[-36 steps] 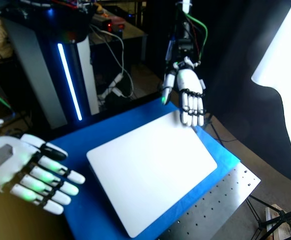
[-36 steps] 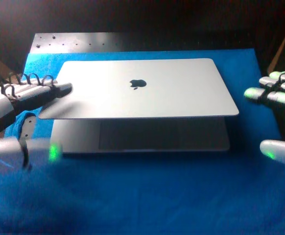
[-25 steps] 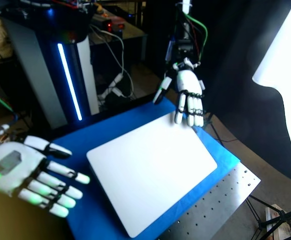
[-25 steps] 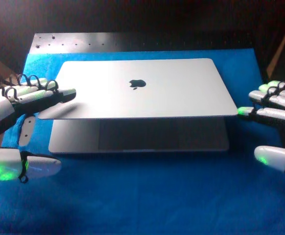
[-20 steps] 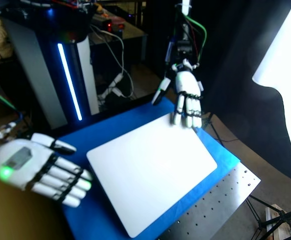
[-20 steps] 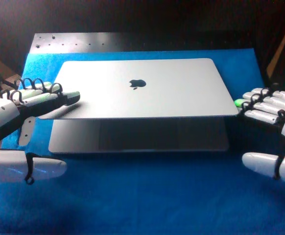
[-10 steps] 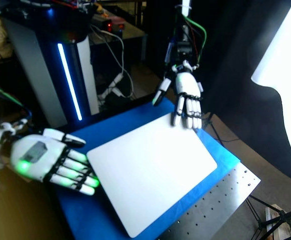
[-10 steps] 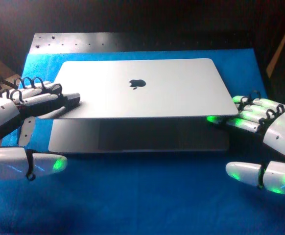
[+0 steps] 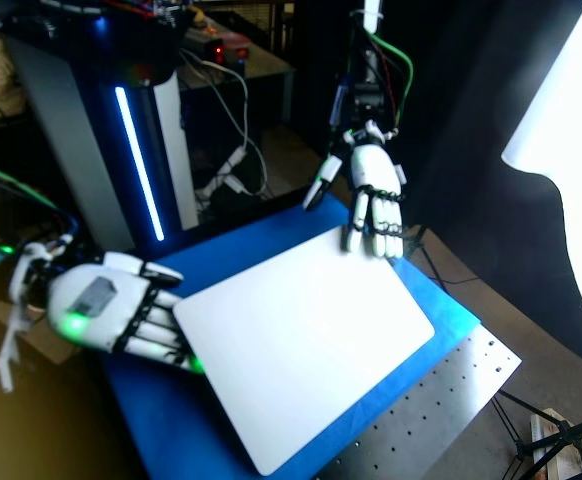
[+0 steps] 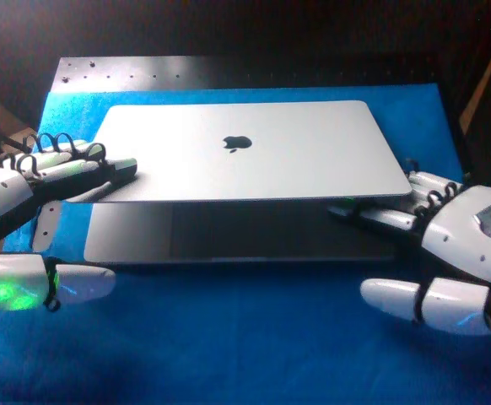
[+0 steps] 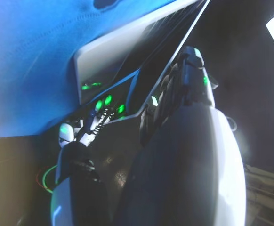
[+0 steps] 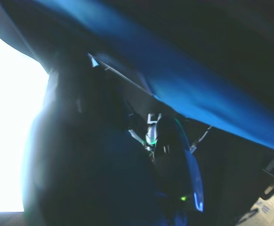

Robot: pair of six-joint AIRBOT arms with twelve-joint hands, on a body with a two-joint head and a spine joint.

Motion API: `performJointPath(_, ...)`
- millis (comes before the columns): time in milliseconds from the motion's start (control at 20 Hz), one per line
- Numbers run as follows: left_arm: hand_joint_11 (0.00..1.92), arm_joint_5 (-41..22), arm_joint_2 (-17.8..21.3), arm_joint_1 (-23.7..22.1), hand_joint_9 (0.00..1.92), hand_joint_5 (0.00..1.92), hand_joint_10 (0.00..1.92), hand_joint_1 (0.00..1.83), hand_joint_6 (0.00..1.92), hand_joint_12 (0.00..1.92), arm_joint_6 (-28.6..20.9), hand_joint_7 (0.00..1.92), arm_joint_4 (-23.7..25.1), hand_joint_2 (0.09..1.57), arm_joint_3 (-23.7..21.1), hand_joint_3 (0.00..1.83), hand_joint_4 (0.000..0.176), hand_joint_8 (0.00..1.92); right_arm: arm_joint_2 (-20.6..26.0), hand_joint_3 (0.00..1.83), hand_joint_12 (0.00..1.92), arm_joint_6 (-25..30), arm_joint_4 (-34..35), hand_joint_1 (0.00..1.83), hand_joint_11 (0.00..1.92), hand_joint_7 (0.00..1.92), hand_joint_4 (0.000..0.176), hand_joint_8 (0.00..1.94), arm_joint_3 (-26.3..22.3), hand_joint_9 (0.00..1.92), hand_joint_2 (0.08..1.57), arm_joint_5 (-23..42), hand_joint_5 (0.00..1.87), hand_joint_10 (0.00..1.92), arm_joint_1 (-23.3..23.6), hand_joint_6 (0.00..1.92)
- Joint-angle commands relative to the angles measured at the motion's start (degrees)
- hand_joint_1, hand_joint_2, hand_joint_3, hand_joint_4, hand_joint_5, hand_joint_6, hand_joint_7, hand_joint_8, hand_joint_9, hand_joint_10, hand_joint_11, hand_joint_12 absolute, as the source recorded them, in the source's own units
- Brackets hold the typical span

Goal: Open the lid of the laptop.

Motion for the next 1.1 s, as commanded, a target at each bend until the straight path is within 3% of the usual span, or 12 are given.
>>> performJointPath(0, 0.0, -6.74, -0.11, -0.57, 0.01, 0.2, 0.0, 0.56, 0.01, 0.0, -0.27, 0.05, -0.52, 0.99, 0.31, 0.0, 0.163, 0.0, -0.57, 0.0, 0.11, 0.25, -0.52, 0.0, 0.08, 0.17, 0.0, 0.01, 0.18, 0.14, 1.33, 6.97, 0.21, 0.01, 1.06, 0.01)
performJointPath(50, 0.0, -6.8, -0.11, -0.57, 0.02, 0.2, 0.0, 0.51, 0.0, 0.0, -0.27, 0.06, -0.55, 1.0, 0.35, 0.0, 0.172, 0.01, -1.13, 0.0, 0.1, 0.25, -0.52, 0.0, 0.06, 0.15, 0.0, 0.0, 0.38, 0.13, 1.32, 6.97, 0.19, 0.0, 1.38, 0.0)
performJointPath(200, 0.0, -6.9, -0.15, -0.59, 0.01, 0.2, 0.0, 0.57, 0.0, 0.0, -0.27, 0.06, -0.56, 1.0, 0.38, 0.0, 0.171, 0.0, -2.4, 0.0, 0.1, 0.26, -0.52, 0.0, 0.07, 0.17, 0.0, 0.01, 0.76, 0.14, 1.33, 6.96, 0.2, 0.01, 2.06, 0.0)
performJointPath(300, 0.0, -6.83, -0.15, -0.59, 0.01, 0.2, 0.0, 0.56, 0.0, 0.0, -0.28, 0.07, -0.63, 1.0, 0.35, 0.0, 0.158, 0.0, -3.47, 0.0, 0.1, 0.26, -0.52, 0.0, 0.06, 0.17, 0.0, 0.01, 1.23, 0.13, 1.34, 6.47, 0.2, 0.0, 2.67, 0.0)
performJointPath(400, 0.0, -6.82, -0.18, -0.59, 0.02, 0.2, 0.0, 0.59, 0.0, 0.0, -0.28, 0.06, -0.72, 1.0, 0.37, 0.0, 0.162, 0.0, -4.39, 0.0, 0.1, 0.26, -0.52, 0.0, 0.07, 0.18, 0.0, 0.01, 1.68, 0.14, 1.32, 5.53, 0.22, 0.0, 3.04, 0.01)
performJointPath(450, 0.0, -6.78, -0.23, -0.59, 0.02, 0.18, 0.0, 0.57, 0.0, 0.0, -0.28, 0.06, -0.78, 1.0, 0.38, 0.0, 0.176, 0.0, -4.77, 0.0, 0.11, 0.26, -0.51, 0.0, 0.1, 0.17, 0.0, 0.0, 1.84, 0.13, 1.33, 5.27, 0.19, 0.0, 3.1, 0.0)
performJointPath(550, 0.0, -6.49, -0.49, -0.58, 0.03, 0.2, 0.01, 0.54, 0.01, 0.0, -0.28, 0.07, -0.87, 1.0, 0.49, 0.0, 0.166, 0.01, -5.47, 0.0, 0.11, 0.26, -0.54, 0.0, 0.1, 0.15, 0.0, 0.0, 2.03, 0.12, 1.34, 4.36, 0.17, 0.0, 3.11, 0.0)
performJointPath(700, 0.0, -6.51, -0.65, -0.58, 0.0, 0.17, 0.0, 0.52, 0.0, 0.0, -0.28, 0.04, -0.93, 1.02, 0.62, 0.0, 0.175, 0.0, -5.56, 0.0, 0.08, 0.26, -1.16, 0.0, 0.06, 0.14, 0.0, 0.0, 2.16, 0.11, 1.34, 2.59, 0.16, 0.0, 3.1, 0.0)
performJointPath(1050, 0.0, -6.92, -1.31, -0.71, 0.01, 0.19, 0.0, 0.54, 0.01, 0.0, -0.27, 0.05, -1.29, 1.06, 1.56, 0.01, 0.176, 0.0, -5.54, 0.0, 0.07, 0.28, -1.34, 0.0, 0.07, 0.16, 0.0, 0.01, 2.49, 0.14, 1.35, 1.93, 0.17, 0.01, 3.1, 0.01)
